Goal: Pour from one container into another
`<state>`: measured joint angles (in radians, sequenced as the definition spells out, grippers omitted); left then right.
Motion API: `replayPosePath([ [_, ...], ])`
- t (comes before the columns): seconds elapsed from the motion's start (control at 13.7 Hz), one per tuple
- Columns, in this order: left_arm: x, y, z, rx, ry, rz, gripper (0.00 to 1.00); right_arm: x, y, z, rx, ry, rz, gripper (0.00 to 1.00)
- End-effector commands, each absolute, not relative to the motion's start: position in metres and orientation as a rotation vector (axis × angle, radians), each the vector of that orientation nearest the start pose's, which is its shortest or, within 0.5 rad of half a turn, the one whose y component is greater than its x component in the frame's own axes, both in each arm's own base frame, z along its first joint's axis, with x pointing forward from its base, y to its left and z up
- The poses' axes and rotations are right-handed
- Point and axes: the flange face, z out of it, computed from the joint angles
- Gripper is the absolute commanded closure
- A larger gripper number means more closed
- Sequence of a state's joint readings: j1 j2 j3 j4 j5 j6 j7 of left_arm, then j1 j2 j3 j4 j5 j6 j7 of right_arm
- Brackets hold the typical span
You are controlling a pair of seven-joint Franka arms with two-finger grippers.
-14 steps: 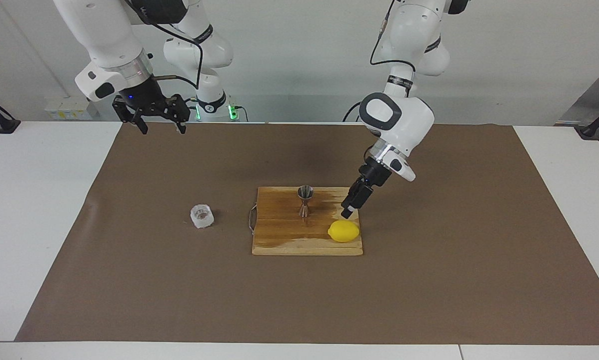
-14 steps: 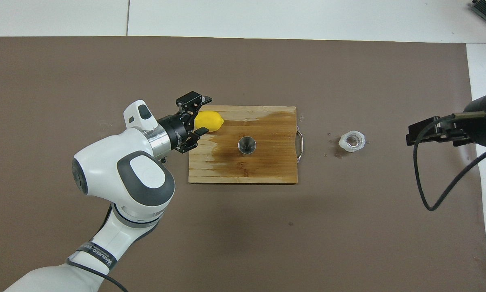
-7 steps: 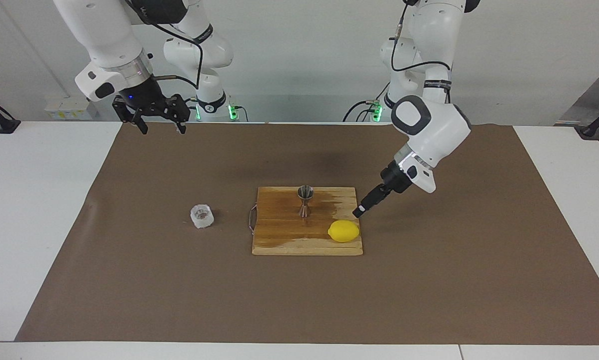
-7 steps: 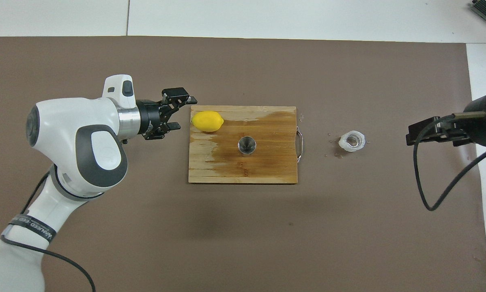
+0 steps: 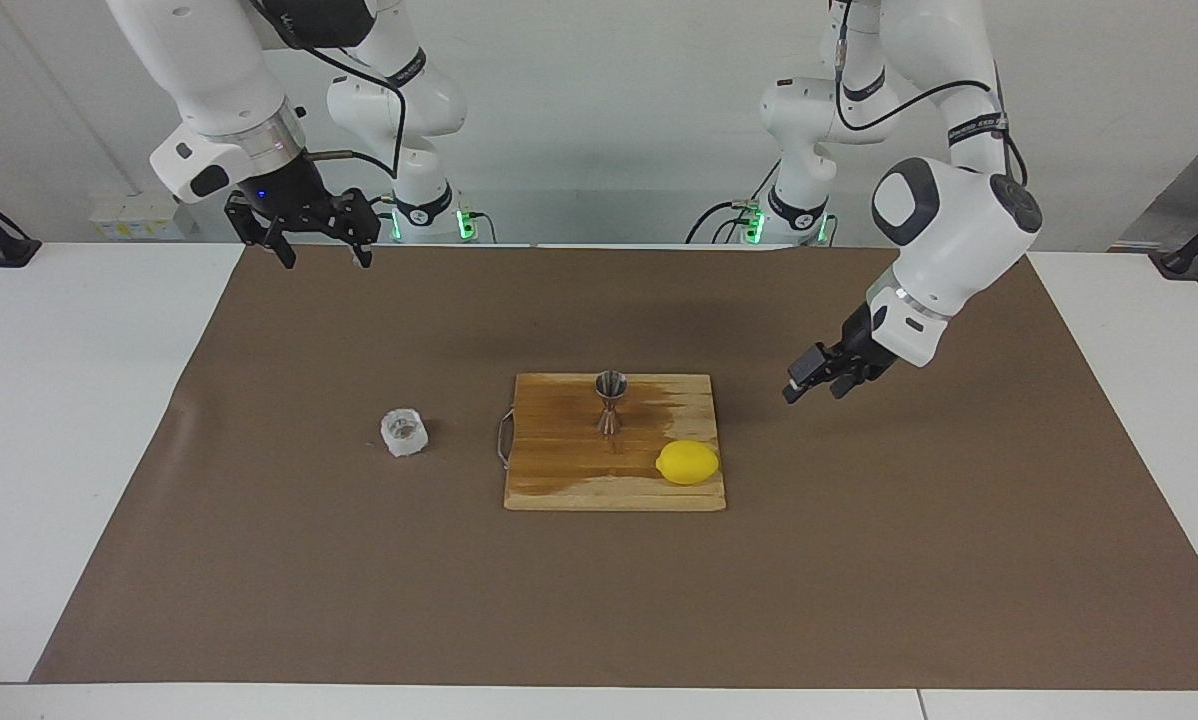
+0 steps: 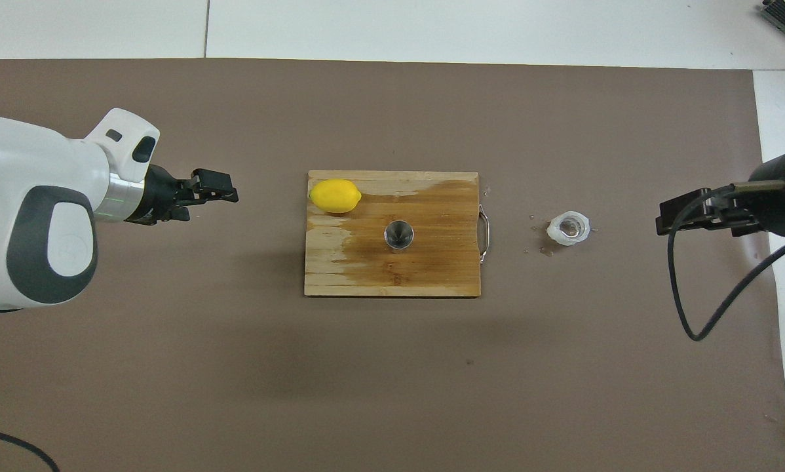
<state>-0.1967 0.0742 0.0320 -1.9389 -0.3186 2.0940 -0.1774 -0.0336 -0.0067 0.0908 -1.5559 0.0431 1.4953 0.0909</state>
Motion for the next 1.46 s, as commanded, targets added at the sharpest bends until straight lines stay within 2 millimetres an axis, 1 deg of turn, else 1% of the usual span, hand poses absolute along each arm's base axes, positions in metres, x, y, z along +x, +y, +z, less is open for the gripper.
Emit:
replayPosePath([
  [0.0,0.552,-0.08,0.473,-3.294,-0.008,0.006,0.0,0.544,0.033,0.63,-3.095,0.025,0.076,0.0],
  [0.07,0.546,-0.064,0.479,-3.249,0.08,0.03,0.0,0.544,0.033,0.63,-3.095,0.023,0.075,0.0],
  [0.15,0.543,-0.053,0.486,-3.227,0.131,0.031,0.0,0.544,0.032,0.629,-3.095,0.025,0.078,0.0],
  [0.29,0.536,-0.024,0.504,-3.206,0.177,0.026,0.0,0.544,0.033,0.63,-3.095,0.025,0.076,0.0],
  [0.37,0.534,-0.017,0.51,-3.151,0.249,0.035,0.0,0.544,0.033,0.63,-3.095,0.025,0.076,0.0],
  [0.44,0.535,-0.014,0.522,-3.135,0.26,0.024,0.0,0.544,0.033,0.63,-3.095,0.023,0.075,0.0],
  [0.51,0.54,-0.004,0.533,-3.137,0.231,0.026,0.0,0.542,0.031,0.629,-3.095,0.027,0.096,0.0],
  [0.59,0.546,0.0,0.546,-3.138,0.219,0.026,0.0,0.542,0.027,0.63,-3.095,0.036,0.089,0.0],
  [0.66,0.553,-0.001,0.56,-3.137,0.221,0.029,0.0,0.541,0.024,0.63,-3.095,0.043,0.101,0.0],
  [0.73,0.56,-0.001,0.572,-3.137,0.219,0.031,0.0,0.539,0.026,0.628,-3.092,0.026,0.12,0.0],
  [0.81,0.567,-0.002,0.584,-3.136,0.224,0.036,0.0,0.539,0.026,0.628,-3.082,-0.015,0.123,0.0],
  [0.88,0.572,-0.004,0.595,-3.135,0.226,0.038,0.0,0.539,0.028,0.628,-3.071,-0.111,0.111,0.0],
  [0.95,0.573,-0.005,0.608,-3.136,0.231,0.034,0.0,0.537,0.027,0.622,-3.056,-0.243,0.122,0.0],
  [1.03,0.575,-0.006,0.611,-3.137,0.234,0.055,0.0,0.53,0.026,0.614,-3.032,-0.428,0.115,0.0],
  [1.1,0.573,-0.008,0.615,-3.134,0.236,0.079,0.0,0.529,0.02,0.605,-2.977,-0.609,0.056,0.0],
  [1.17,0.572,-0.01,0.619,-3.134,0.239,0.075,0.0,0.525,0.01,0.597,-2.918,-0.765,0.023,0.0],
  [1.25,0.567,-0.014,0.622,-3.134,0.246,0.067,0.0,0.52,0.002,0.583,-2.858,-0.924,0.009,0.0],
  [1.32,0.56,-0.016,0.625,-3.134,0.248,0.067,0.0,0.516,-0.007,0.568,-2.785,-1.117,-0.022,0.0],
  [1.39,0.552,-0.016,0.623,-3.134,0.251,0.079,0.0,0.515,-0.017,0.555,-2.708,-1.305,-0.064,0.0],
])
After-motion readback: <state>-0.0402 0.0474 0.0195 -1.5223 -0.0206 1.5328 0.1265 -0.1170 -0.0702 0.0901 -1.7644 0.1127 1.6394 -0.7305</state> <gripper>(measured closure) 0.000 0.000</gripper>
